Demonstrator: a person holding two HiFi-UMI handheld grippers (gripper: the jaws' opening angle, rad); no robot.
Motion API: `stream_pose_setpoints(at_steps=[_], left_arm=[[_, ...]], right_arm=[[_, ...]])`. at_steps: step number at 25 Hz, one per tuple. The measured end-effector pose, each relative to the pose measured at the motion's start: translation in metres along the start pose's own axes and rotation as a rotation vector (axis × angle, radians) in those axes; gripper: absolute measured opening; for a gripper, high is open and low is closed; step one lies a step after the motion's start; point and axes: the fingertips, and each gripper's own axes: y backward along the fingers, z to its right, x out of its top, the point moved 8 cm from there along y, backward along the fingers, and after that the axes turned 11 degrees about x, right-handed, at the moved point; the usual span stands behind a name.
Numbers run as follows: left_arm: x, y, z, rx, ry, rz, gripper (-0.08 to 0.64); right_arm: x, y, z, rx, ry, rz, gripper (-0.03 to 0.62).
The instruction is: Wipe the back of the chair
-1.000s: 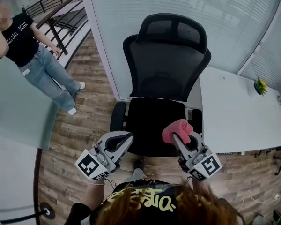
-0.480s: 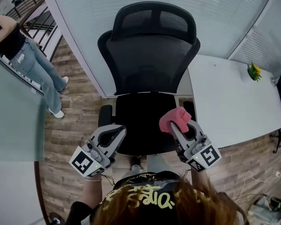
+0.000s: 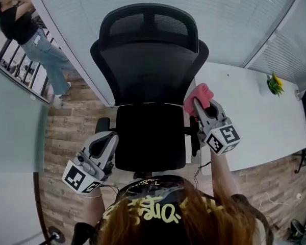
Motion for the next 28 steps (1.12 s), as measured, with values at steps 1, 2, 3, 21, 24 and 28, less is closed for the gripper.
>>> stream_pose_setpoints(at_steps=[1,2,3,21,24,28], left_arm=[[-0.001,-0.003,0.003,0.010,-0.009,-0.006,-0.008],[-0.001,-0.006,0.006,0.020,-0.019,-0.010,-0.008],[-0.001,-0.008,0.010,0.031,-0.029,-0.011,-0.008],[-0.008,-0.005,0.004,0.062,-0.030,-0.048,-0.008],[-0.004,-0.001,-0.016,0.049,-0.036,-0.050,-0.008],[0.000,-0.003,-0.043,0.028,-0.033,-0.047,-0.008]], right_arm=[[-0.003,-0.002,0.016,-0.024,0.028,-0.018,0.067],[-0.006,-0.003,0.031,-0.046,0.053,-0.033,0.067],[-0.009,-0.005,0.044,-0.066,0.077,-0.043,0.067],[-0.008,-0.087,0.170,-0.334,0.167,-0.076,0.067],[-0.016,-0.099,0.170,-0.376,0.161,-0.101,0.067],[-0.019,-0.116,0.167,-0.426,0.166,-0.113,0.067]])
